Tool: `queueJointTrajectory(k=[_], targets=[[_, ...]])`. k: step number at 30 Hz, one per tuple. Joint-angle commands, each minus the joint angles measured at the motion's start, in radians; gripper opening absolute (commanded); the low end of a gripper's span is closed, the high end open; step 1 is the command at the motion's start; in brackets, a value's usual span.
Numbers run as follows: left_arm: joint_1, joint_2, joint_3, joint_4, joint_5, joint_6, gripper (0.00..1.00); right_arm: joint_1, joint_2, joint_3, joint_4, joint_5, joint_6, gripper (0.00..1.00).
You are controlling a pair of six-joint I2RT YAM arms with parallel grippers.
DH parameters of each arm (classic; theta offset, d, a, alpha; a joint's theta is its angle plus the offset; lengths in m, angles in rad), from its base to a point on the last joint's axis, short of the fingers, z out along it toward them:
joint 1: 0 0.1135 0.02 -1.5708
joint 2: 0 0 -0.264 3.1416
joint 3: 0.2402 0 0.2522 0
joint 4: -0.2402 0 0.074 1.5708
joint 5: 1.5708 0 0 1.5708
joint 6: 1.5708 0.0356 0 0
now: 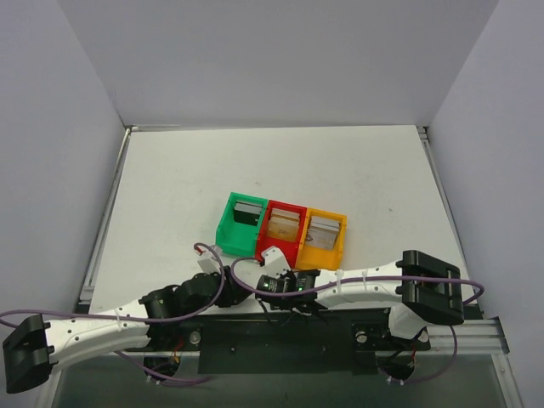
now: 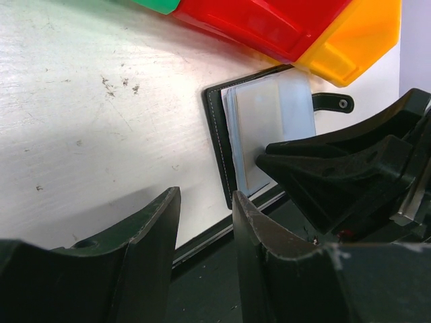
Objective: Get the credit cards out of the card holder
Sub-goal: Remove the credit card from the card holder.
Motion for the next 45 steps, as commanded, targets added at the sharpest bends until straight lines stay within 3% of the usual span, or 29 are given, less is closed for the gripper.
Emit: queueJointTrajectory(k=[1, 7, 8, 11, 13, 18, 31, 41, 45], targets=[[-0.003, 0.025, 0.017, 0.083, 0.007, 0.023, 0.47, 0.007, -0.001, -0.022, -0.087, 0.058, 0.046, 0.11], [-0.003, 0.051, 0.022, 0.098, 0.008, 0.032, 0.47, 0.006, -0.037, -0.046, -0.124, 0.095, 0.076, 0.09], [-0.003, 0.053, 0.022, 0.098, 0.007, 0.032, 0.47, 0.012, -0.062, -0.057, -0.118, 0.097, 0.076, 0.13], [-0.002, 0.059, 0.02, 0.105, 0.007, 0.033, 0.47, 0.025, -0.11, -0.075, -0.093, 0.106, 0.067, 0.42], [-0.002, 0.063, 0.02, 0.111, 0.005, 0.033, 0.47, 0.033, -0.131, -0.071, -0.087, 0.118, 0.057, 0.52], [-0.002, 0.071, 0.02, 0.128, 0.008, 0.032, 0.47, 0.055, -0.119, -0.038, -0.075, 0.125, 0.03, 0.57], [-0.002, 0.083, 0.022, 0.143, 0.015, 0.029, 0.47, 0.055, 0.018, -0.012, -0.068, 0.051, 0.026, 0.53], [-0.002, 0.186, 0.043, 0.25, 0.054, 0.042, 0.47, 0.053, -0.004, -0.035, -0.102, 0.074, 0.082, 0.28], [-0.002, 0.287, 0.075, 0.316, 0.084, 0.058, 0.46, 0.053, -0.016, -0.046, -0.118, 0.081, 0.102, 0.25]])
